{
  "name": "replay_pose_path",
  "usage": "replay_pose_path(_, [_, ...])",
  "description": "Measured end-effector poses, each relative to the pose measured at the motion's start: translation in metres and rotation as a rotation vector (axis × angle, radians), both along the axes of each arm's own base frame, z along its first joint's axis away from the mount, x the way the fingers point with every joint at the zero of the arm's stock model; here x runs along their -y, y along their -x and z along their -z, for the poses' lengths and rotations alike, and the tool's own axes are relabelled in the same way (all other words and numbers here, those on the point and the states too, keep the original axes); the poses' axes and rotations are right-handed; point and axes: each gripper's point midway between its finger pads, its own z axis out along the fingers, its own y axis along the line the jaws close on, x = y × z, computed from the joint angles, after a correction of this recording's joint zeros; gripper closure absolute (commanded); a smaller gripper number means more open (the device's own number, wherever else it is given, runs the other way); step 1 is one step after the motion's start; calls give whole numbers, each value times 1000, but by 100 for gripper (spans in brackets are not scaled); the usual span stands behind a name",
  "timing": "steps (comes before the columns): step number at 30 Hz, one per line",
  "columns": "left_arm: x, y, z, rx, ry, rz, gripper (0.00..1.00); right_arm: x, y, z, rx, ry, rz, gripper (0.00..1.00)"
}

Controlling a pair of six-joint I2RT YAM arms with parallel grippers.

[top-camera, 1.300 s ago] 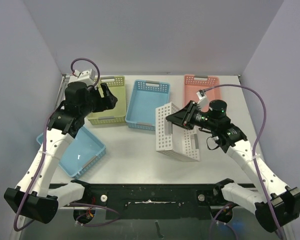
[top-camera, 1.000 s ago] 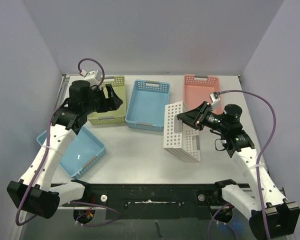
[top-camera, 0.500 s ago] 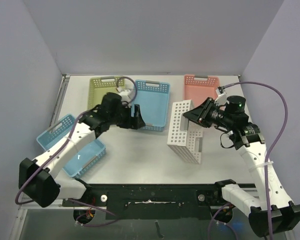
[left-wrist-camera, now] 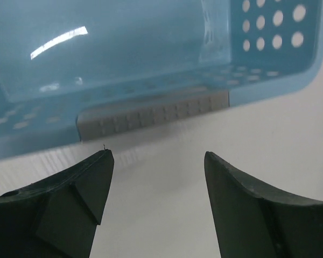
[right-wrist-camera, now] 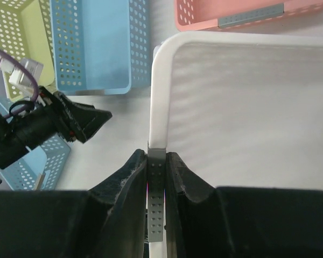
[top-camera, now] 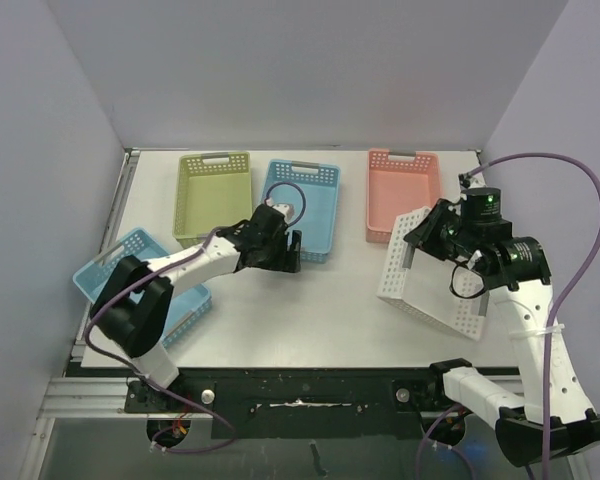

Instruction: Turn the large container upside down

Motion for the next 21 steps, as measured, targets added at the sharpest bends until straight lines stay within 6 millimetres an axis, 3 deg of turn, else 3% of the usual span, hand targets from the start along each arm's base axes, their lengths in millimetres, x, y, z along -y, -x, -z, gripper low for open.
replay_pose_path(4, [16, -37, 8, 31, -9, -23, 32, 4, 4, 0, -12, 22, 6, 100])
replay_pose_path(10, [34, -111, 2, 103, 32, -76, 33, 4, 9, 3, -31, 25, -1, 100])
replay_pose_path(13, [39, -135, -7, 132, 48, -82, 34, -3, 10, -1, -20, -12, -28, 100])
replay_pose_path(16, [49, -139, -28, 157, 77, -53, 34, -15, 11, -5, 2, -77, -60, 100])
replay_pose_path(19, [56, -126, -59, 175, 120, -13, 33, -30, 10, -6, 15, -153, -92, 100])
replay_pose_path(21, [53, -114, -94, 203, 159, 5, 33, -44, 7, -7, 25, -203, -118, 100])
